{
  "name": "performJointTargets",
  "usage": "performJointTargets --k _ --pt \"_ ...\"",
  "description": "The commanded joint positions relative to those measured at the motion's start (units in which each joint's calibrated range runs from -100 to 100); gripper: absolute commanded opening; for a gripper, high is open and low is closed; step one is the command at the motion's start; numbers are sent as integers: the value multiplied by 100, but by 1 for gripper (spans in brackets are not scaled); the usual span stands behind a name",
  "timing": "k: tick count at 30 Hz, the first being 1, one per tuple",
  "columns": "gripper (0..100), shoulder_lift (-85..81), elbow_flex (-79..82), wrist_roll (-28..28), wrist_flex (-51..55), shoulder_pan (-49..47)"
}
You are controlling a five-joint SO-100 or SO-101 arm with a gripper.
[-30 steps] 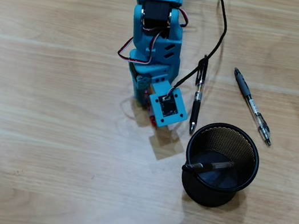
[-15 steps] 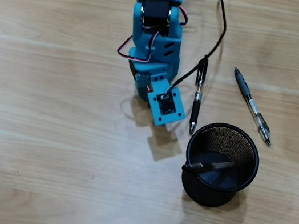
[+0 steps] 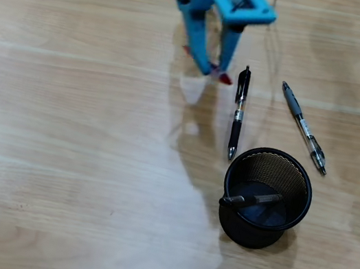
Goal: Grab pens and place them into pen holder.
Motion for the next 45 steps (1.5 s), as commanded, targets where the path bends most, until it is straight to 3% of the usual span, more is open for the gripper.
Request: performJointTargets --k 1,9,14,26,31,38,40,45 --pt "2 -190 -9 -220 -1576 -573" --pt "2 1134 -118 -294 -4592 -1149" --pt "2 1873 -543 -294 -5230 -1176" --pt "2 2680 -842 -294 -5239 -1012" --pt "18 2689 -806 -294 -5239 -1021" --pt "14 2527 -761 -241 -5129 -1030" --pt "14 2315 -752 -241 -4692 -1067" --pt "10 1610 -842 -236 -2396 -1058"
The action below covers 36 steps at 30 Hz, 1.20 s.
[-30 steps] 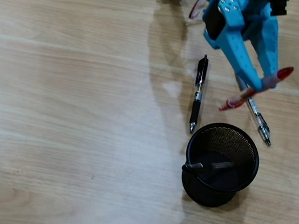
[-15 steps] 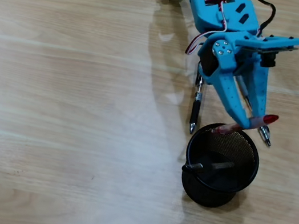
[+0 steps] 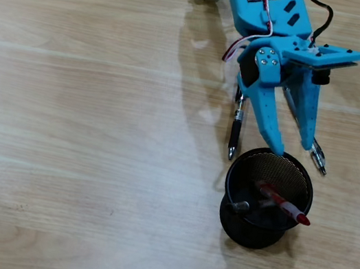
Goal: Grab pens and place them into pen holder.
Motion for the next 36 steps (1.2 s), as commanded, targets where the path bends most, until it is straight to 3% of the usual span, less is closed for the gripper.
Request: performJointTargets --k 1,3,10,16,21,33,36 --pt "7 -913 -363 29 1801 66" --pt "2 -1151 -327 -2 2439 102" --pt "2 -1746 -327 -23 4344 139" --pt "2 -1966 -354 -552 5747 56" --pt "2 -1864 -209 -908 5975 -72" --pt "3 -684 -245 -1123 5984 -154" --pt "15 -582 -318 -1123 5984 -163"
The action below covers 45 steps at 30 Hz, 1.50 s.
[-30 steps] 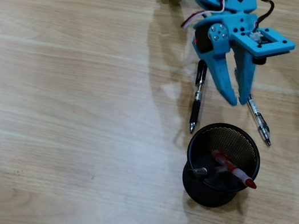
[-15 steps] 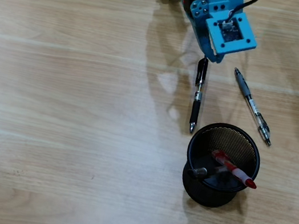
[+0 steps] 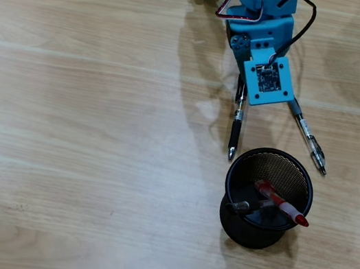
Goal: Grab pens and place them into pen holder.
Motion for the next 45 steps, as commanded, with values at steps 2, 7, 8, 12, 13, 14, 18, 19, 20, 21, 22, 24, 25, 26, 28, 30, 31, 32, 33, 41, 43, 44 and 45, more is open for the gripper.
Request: performJointTargets --k 2,7,8,12,13,14,18,19,20,21,22,24,25,26,28,30,31,32,33,41,43,44,45 --pt "21 38 -319 -15 -41 -57" --pt "22 55 -309 -240 -41 -102" --pt "22 81 -300 -292 -41 -130" --pt "22 369 -319 -376 -41 -194" --pt "22 454 -319 -418 -41 -212" --pt "22 539 -319 -455 -41 -230" --pt "22 870 -328 -486 -60 -230" --pt "22 930 -328 -486 -60 -230" --pt "22 989 -328 -486 -60 -221" --pt "22 1066 -328 -486 -60 -221" --pt "22 1142 -328 -486 -60 -221" --pt "22 1304 -300 -486 -178 -230" --pt "22 1397 -264 -486 -324 -240" --pt "22 1499 -237 -486 -470 -249" --pt "22 1720 -210 -486 -688 -304" --pt "22 1898 -183 -486 -861 -331" --pt "22 1966 -183 -486 -907 -331" --pt "22 2025 -183 -486 -907 -340" --pt "21 2059 -192 -491 -907 -340" --pt "15 2127 -183 -491 -852 -276" --pt "9 2127 -174 -491 -843 -267" --pt "7 2127 -174 -491 -843 -267" --pt "5 2127 -174 -491 -843 -267"
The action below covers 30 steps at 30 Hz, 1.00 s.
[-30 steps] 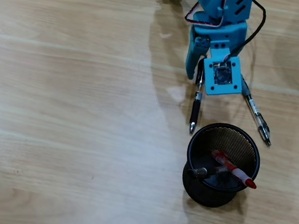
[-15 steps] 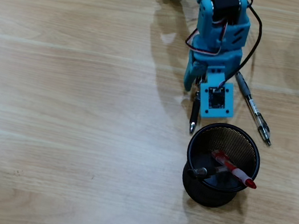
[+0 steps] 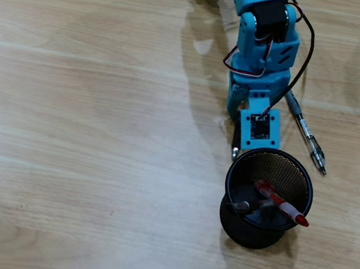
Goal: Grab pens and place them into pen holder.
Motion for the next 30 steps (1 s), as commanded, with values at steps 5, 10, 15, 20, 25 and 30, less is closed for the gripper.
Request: performJointTargets --k 5,10,15,20,25,30 --pt "2 12 -58 -34 3 -10" --pt "2 -22 -58 -28 21 9" --pt "2 -540 -113 29 39 91" --pt "2 -1610 -122 307 367 420" --pt "2 -2697 -131 689 477 813" --pt "2 -3258 -330 1087 -52 987"
